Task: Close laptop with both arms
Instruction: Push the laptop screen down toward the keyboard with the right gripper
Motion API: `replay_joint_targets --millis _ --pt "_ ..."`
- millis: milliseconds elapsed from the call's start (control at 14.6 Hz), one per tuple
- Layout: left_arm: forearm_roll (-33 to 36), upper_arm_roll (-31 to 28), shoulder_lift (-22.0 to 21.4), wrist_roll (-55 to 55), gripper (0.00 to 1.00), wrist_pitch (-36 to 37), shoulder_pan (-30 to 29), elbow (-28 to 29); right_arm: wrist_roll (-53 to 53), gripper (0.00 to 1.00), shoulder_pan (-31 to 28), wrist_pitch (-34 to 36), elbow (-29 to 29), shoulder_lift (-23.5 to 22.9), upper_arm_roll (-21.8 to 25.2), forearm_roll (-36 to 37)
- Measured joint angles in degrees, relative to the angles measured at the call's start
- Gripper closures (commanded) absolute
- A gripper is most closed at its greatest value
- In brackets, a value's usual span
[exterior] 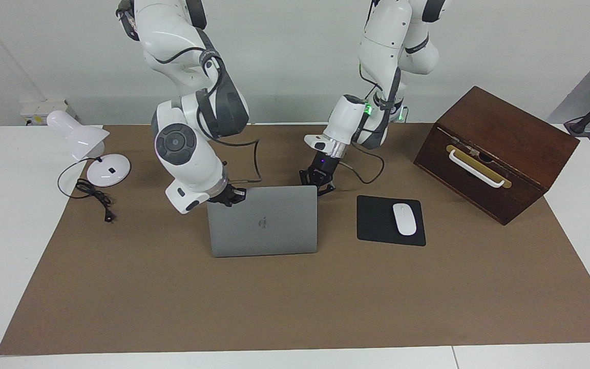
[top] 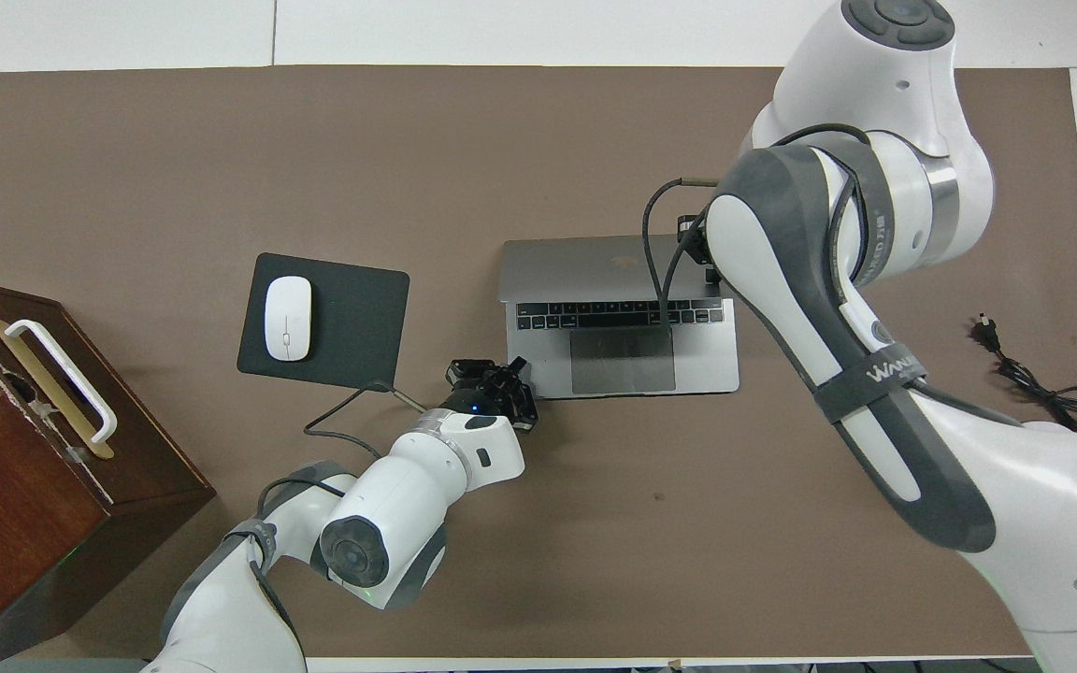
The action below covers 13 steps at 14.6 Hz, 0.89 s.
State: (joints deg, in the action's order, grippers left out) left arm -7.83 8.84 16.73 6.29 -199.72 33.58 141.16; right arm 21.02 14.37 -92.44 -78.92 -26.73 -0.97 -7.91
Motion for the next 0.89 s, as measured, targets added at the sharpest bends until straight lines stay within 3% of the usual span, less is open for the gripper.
replay_joint_targets --millis 891 --pt "0.0 0.0 0.0 0.0 1.00 -0.1 0.0 0.0 0.0 1.00 0.0 -4.2 -6.2 0.9 0.0 0.0"
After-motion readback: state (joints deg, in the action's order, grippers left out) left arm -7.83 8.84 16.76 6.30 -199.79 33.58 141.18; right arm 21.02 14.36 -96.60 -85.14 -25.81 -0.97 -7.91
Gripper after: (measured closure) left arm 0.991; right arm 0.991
